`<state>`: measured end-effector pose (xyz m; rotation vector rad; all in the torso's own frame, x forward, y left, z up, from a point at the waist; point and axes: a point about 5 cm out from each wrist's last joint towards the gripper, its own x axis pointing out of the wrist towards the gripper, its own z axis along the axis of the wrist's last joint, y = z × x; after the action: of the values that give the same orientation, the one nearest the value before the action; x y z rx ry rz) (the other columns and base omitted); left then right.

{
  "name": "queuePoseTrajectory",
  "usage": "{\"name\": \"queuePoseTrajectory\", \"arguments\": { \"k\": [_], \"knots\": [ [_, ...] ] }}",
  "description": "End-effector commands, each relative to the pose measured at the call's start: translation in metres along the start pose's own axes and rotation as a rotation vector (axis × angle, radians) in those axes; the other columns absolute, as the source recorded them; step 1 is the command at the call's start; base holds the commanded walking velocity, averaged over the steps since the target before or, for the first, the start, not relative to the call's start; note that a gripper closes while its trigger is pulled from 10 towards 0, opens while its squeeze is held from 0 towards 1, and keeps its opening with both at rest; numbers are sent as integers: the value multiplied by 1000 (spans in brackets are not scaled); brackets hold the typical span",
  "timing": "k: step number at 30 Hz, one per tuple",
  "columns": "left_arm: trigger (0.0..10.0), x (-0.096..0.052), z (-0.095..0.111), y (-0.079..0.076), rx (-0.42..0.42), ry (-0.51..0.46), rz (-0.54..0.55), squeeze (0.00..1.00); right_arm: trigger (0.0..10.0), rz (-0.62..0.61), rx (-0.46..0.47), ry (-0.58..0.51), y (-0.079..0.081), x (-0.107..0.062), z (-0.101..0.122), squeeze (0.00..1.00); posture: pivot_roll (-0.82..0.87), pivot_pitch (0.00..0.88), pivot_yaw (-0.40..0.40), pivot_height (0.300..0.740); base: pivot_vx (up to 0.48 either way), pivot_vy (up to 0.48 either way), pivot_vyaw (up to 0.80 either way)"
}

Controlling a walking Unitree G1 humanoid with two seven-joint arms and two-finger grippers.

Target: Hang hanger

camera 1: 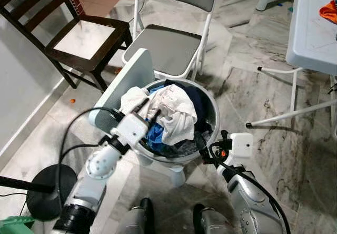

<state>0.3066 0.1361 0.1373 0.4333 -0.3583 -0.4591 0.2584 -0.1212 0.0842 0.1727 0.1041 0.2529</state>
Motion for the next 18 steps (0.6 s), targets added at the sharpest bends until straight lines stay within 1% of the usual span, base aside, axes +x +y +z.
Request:
{"name": "queuePoseTrajectory", "arguments": {
  "k": [1, 2, 3, 6, 8, 9, 10, 11, 12, 13, 16, 17, 18],
  "knots": [
    [10000, -4, -19, 15, -4, 87, 49, 1000, 10000, 3, 3, 30, 1, -3, -7, 0, -95, 265, 69, 740, 0, 0, 0],
    [10000, -4, -19, 15, -4, 87, 49, 1000, 10000, 3, 3, 30, 1, -3, -7, 0, -95, 265, 69, 740, 0, 0, 0],
    [10000, -3, -23, 20, -5, 109, 61, 1000, 10000, 3, 1, 30, 1, -3, -7, 0, -98, 266, 67, 740, 0, 0, 0],
    [10000, -1, -29, 26, -2, 138, 74, 1000, 10000, 4, -2, 32, 1, -4, -7, 0, -101, 268, 63, 740, 0, 0, 0],
    [10000, 3, -31, 27, -22, 148, 64, 1000, 10000, 7, -8, 33, 1, -5, -7, 0, -107, 270, 62, 740, 0, 0, 0],
    [9255, 7, -32, 27, -70, 145, 56, 1000, 10000, 10, -18, 34, 1, -5, -7, 0, -107, 270, 62, 740, 0, 0, 0],
    [9255, 9, -32, 27, -89, 142, 59, 1000, 10000, 11, -20, 34, 1, -5, -7, 0, -113, 271, 62, 740, 0, 0, 0],
    [8824, 10, -32, 27, -97, 143, 64, 1000, 10000, 11, -21, 34, 1, -6, -7, 0, -113, 271, 62, 740, 0, 0, 0],
    [9137, 12, -31, 27, -104, 140, 66, 1000, 10000, 9, -20, 35, 1, -6, -7, 0, -113, 271, 62, 740, 0, 0, 0],
    [10000, 14, -31, 27, -115, 133, 67, 1000, 10000, 8, -20, 35, 1, -6, -7, 0, -113, 271, 62, 740, 0, 0, 0],
    [10000, 18, -30, 25, -135, 122, 57, 1000, 10000, 5, -20, 35, 1, -7, -8, 0, -113, 271, 62, 740, 0, 0, 0],
    [10000, 19, -31, 22, -175, 119, 47, 1000, 10000, 3, -19, 35, 1, -7, -8, 0, -121, 274, 66, 740, 0, 0, 0],
    [10000, 19, -31, 22, -175, 119, 47, 1000, 10000, 3, -19, 35, 1, -7, -8, 0, -121, 274, 66, 740, 0, 0, 0]
  ]
}}
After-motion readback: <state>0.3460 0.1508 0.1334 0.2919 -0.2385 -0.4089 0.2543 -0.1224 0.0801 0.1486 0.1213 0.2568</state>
